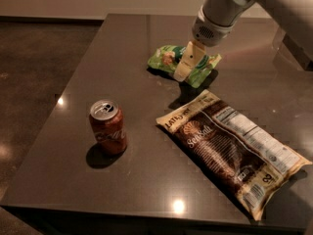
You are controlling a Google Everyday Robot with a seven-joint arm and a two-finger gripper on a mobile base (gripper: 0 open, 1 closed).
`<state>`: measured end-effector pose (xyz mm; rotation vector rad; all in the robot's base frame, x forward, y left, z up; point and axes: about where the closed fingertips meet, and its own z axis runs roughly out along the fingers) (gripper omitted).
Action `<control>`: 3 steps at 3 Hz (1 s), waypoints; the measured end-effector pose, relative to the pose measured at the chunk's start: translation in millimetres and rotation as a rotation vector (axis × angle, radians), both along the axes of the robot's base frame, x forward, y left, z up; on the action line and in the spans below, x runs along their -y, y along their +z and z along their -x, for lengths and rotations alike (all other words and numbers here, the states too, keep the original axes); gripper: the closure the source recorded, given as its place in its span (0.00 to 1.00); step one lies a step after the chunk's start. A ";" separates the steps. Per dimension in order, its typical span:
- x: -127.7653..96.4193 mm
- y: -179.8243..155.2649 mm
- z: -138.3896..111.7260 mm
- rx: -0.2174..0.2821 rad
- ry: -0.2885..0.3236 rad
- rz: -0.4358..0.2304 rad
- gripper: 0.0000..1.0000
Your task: Move green rice chip bag near coke can
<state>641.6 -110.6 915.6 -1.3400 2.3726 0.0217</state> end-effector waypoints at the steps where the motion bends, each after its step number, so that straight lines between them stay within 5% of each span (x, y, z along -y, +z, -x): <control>1: -1.6 -7.9 -17.5 -0.002 -0.018 0.010 0.00; 2: -3.5 -15.2 -29.2 -0.010 -0.021 0.026 0.00; 3: -7.1 -20.4 -37.3 -0.029 -0.011 0.043 0.22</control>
Offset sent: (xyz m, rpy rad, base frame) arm 0.0418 0.0034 -0.0193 -0.0438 0.0141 -0.0262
